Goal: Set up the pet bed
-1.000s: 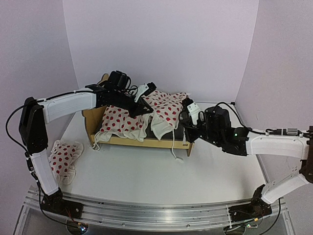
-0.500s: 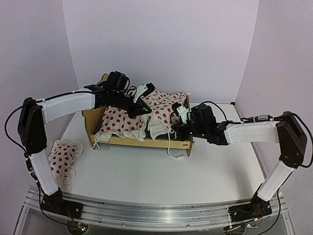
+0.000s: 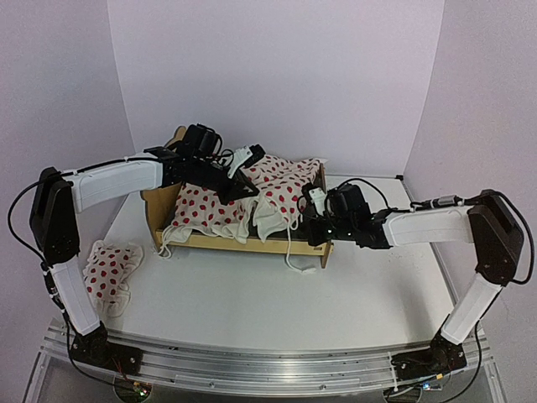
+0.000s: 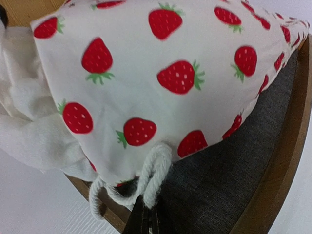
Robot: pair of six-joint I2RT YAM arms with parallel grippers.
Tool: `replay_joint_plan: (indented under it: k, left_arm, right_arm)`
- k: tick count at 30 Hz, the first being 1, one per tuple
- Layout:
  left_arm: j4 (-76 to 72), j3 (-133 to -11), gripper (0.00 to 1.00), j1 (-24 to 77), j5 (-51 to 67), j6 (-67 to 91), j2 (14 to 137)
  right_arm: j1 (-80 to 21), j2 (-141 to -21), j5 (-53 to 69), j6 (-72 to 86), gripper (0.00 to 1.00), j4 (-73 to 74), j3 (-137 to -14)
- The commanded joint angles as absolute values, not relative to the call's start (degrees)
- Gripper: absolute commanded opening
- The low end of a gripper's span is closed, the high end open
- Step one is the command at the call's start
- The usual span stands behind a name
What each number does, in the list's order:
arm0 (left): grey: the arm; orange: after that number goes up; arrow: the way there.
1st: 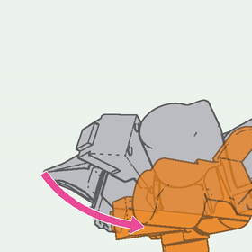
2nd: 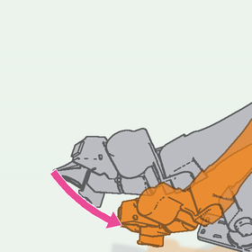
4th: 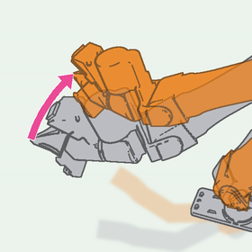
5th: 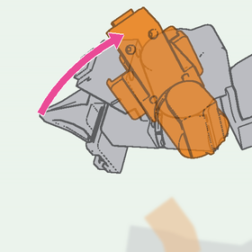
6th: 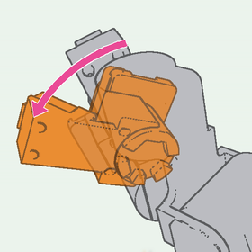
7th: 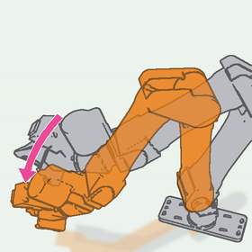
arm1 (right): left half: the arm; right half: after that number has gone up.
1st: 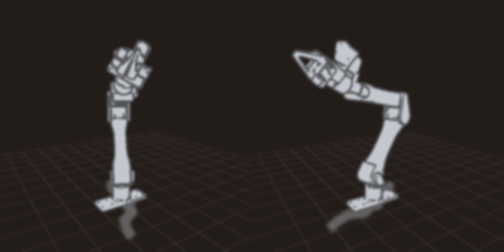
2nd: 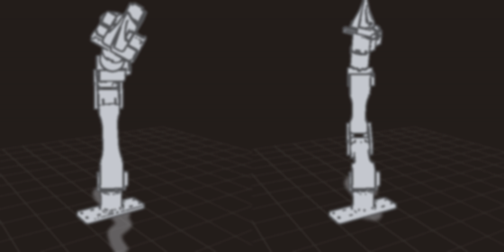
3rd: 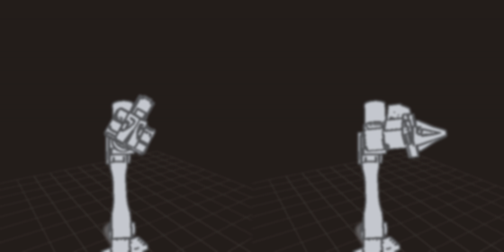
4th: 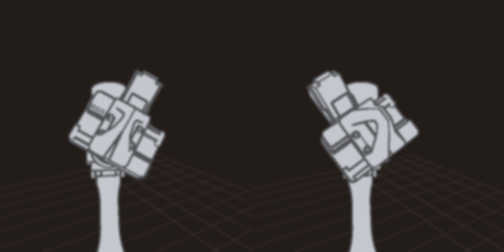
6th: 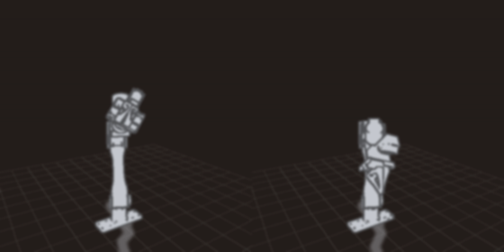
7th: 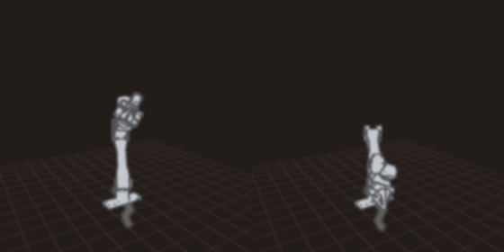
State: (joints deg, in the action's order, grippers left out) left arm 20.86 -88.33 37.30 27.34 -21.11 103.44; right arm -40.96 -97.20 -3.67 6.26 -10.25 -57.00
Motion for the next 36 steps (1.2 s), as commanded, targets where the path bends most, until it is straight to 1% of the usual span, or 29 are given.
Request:
replay_joint_plan:
  k: [1, 6, 10, 13, 16, 21, 28, 31, 36]
  left_arm:
    - [18.6, -88.0, 0.0, 36.9, 28.7, -21.1, 100.5]
    - [17.2, -87.4, 0.0, 36.9, 30.2, -20.2, 101.2]
    - [16.5, -87.0, 0.0, 37.0, 30.5, -20.0, 101.7]
    - [16.4, -87.4, 0.0, 37.0, 30.4, -20.0, 101.9]
    - [16.4, -87.8, 0.0, 36.9, 28.8, -20.8, 102.0]
    - [16.0, -88.2, 0.0, 36.8, 25.6, -22.9, 101.9]
    - [16.8, -87.5, 0.0, 36.7, 25.1, -23.4, 101.5]
    - [16.7, -87.3, 0.0, 36.7, 25.2, -23.4, 101.4]
    - [16.6, -87.1, 0.0, 36.7, 25.4, -23.4, 101.3]
  right_arm:
    - [-40.2, -100.4, -1.4, 10.0, 0.0, -4.7, -60.4]
    - [-39.4, -101.1, -1.5, 12.8, 0.0, -0.8, -61.5]
    - [-38.3, -98.5, -1.8, 17.5, 0.0, -0.1, -60.3]
    - [-38.1, -97.1, -0.3, 19.8, 0.0, 1.6, -61.9]
    - [-38.1, -99.6, 2.7, 19.6, 0.0, 9.8, -68.1]
    - [-37.8, -105.6, 6.6, 14.9, 0.0, 24.4, -78.8]
    - [-36.6, -111.2, 12.3, 11.2, 0.0, 40.9, -88.8]
    - [-36.0, -114.5, 13.6, 11.7, 0.0, 45.4, -91.9]
    - [-35.6, -118.3, 16.1, 15.1, 0.0, 45.5, -95.3]
